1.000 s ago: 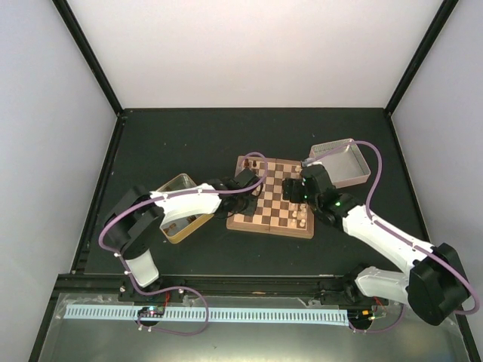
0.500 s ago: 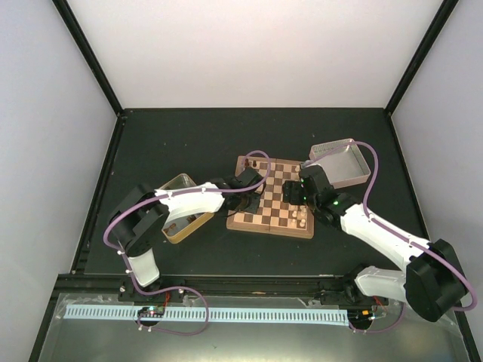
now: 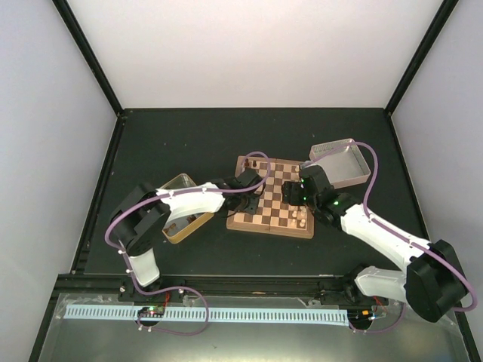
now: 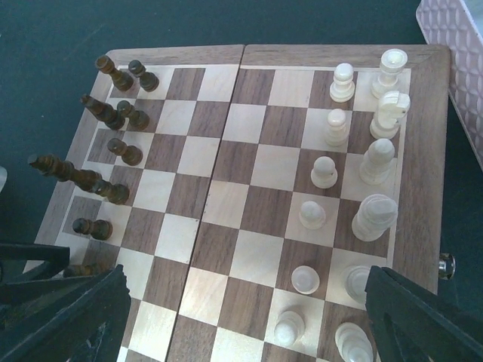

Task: Set up the chess pieces on the board
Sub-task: Place the chess piece on the chessboard, then pick up the chess piece from the storage box.

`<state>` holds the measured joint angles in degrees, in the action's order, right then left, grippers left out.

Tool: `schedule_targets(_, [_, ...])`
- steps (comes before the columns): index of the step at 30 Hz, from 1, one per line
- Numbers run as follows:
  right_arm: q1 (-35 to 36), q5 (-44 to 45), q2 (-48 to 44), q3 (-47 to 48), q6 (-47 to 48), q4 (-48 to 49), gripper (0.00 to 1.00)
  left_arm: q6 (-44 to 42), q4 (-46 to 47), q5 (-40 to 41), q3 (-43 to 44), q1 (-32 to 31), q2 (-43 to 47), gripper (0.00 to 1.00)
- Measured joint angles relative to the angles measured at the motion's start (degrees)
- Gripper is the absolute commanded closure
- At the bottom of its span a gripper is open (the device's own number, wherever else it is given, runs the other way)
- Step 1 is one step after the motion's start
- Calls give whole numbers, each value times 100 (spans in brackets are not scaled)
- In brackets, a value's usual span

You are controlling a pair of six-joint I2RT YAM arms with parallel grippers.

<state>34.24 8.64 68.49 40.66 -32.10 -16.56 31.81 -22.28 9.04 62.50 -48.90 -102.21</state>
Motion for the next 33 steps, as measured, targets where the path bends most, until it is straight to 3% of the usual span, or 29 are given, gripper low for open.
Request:
schedule_targets(6, [-17,-146,-177,0,-37,-35,14,127,-122,0,-188,0,529,40])
schedule_targets(13, [-22,-557,-531,-31,-26,-72,18,544,-487,192,-660,177,2118,39])
schedule_targets(18, [-22,-855,-713,-103,24,-131,26,914,-960,424,-1128,984,2990,39])
schedule_targets(23, [-24,-1145,-745,-234,15,-199,33,1038,-1191,518,-1746,2277,3685,44])
schedule_targets(27, [-24,-1309,-758,-382,31,-236,37,994,-1137,514,-1843,2896,3523,52])
schedule_targets(33, [-26,-1423,-1021,-592,68,-299,38,866,-922,393,-1681,3342,2455,52])
